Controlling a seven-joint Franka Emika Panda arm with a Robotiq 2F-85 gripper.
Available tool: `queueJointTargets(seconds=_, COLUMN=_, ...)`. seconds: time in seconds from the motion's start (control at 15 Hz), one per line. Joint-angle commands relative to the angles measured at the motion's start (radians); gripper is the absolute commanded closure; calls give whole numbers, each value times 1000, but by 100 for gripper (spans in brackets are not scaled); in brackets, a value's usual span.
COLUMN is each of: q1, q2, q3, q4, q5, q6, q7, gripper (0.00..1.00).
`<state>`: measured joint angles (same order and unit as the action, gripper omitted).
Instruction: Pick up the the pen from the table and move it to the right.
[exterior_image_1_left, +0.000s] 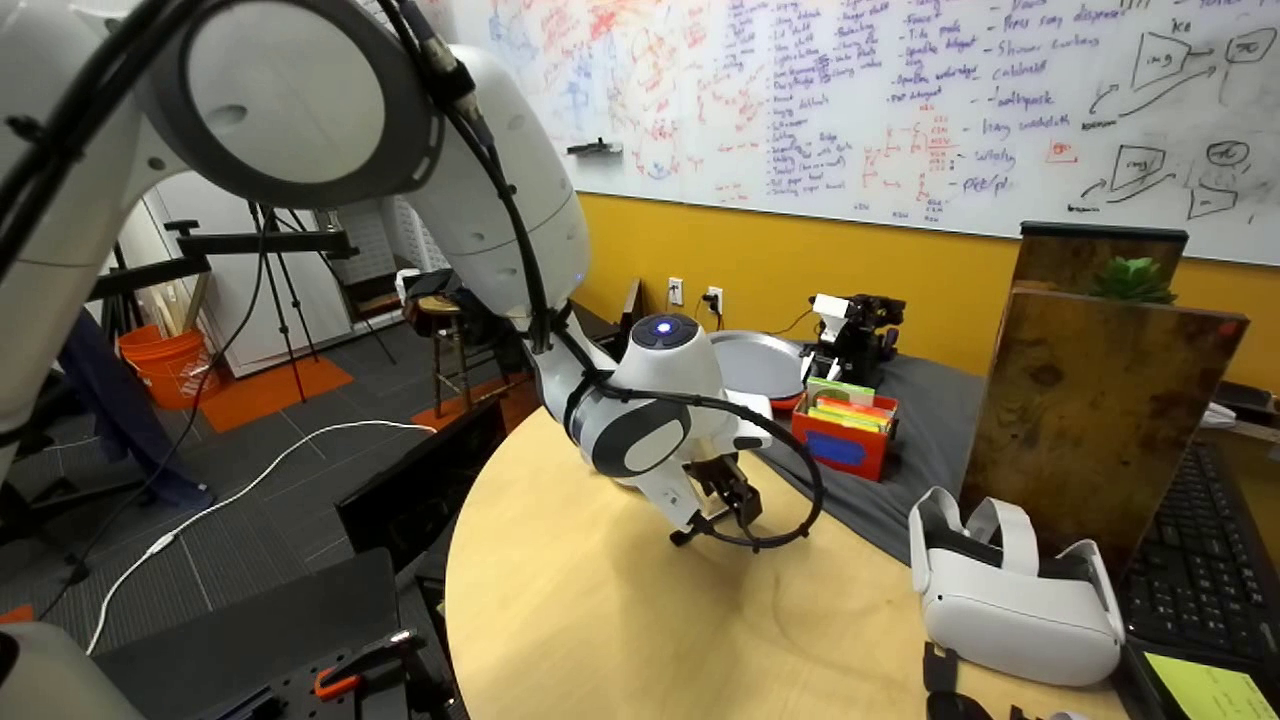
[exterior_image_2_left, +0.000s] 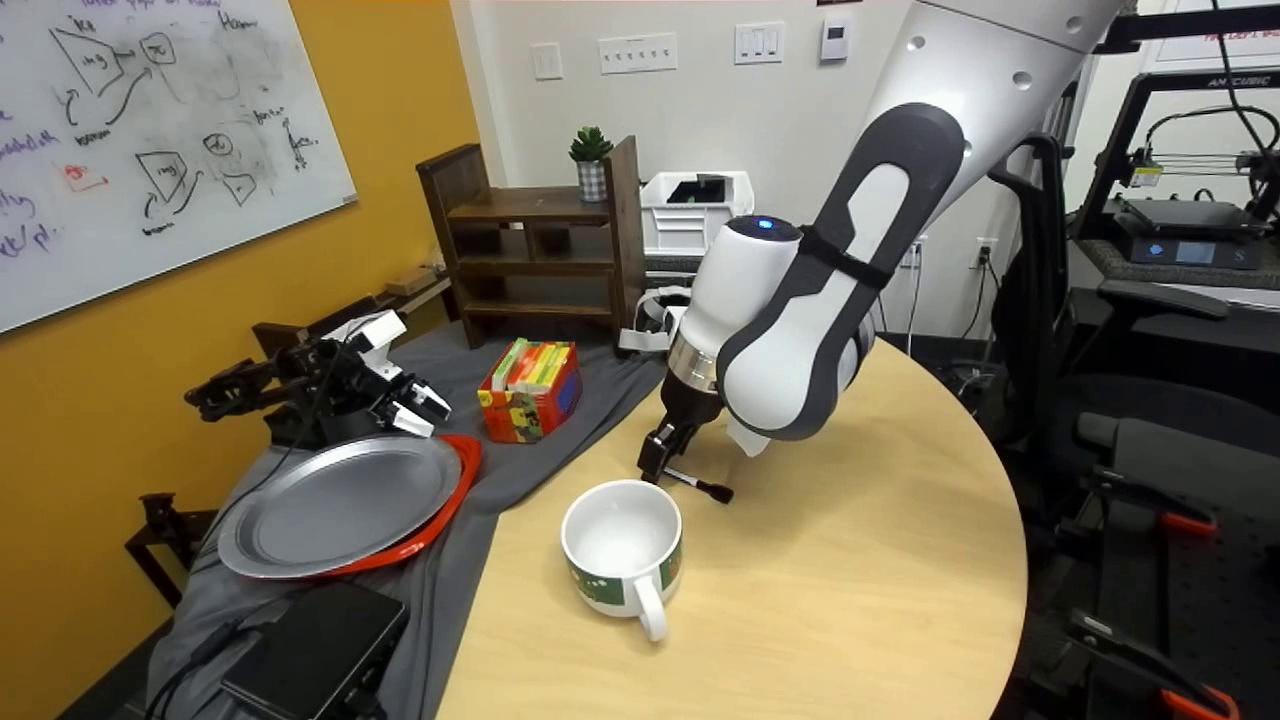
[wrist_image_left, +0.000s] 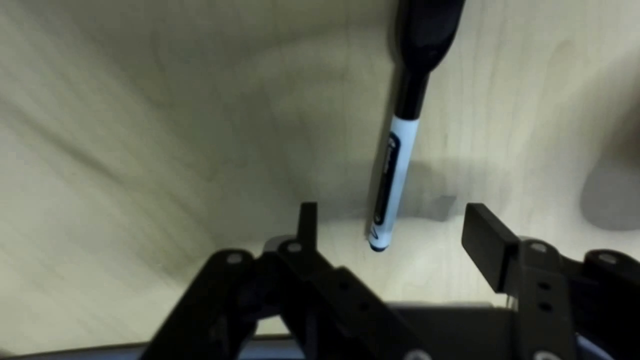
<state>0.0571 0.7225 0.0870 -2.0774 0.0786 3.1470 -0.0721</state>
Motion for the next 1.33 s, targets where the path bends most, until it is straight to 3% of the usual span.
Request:
queueJointTargets(seconds=0.0, q1=-18, q2=11, q3=13, q4=37, q5=-22, q6=-52, q7=23, gripper=30)
queueJointTargets(seconds=0.07, q1=-17, q2=12, q3=12, q4=40, q5=-22, q6=-56, q7=23, gripper=46)
queueJointTargets(seconds=0.53, q1=-18, q2=13, q3=12, q4=54, q5=-21, q6=-72, q7=22, gripper=99)
queueJointTargets(seconds=0.93, q1=2, q2=0, q3=-13, q4=46, q5=-21, q6=-64, q7=32, gripper=97)
queueJointTargets(seconds=1.27, q1=86, q2=-66, q3=-141, q4=-16, q5=-23, q6=-36, q7=76, gripper=97)
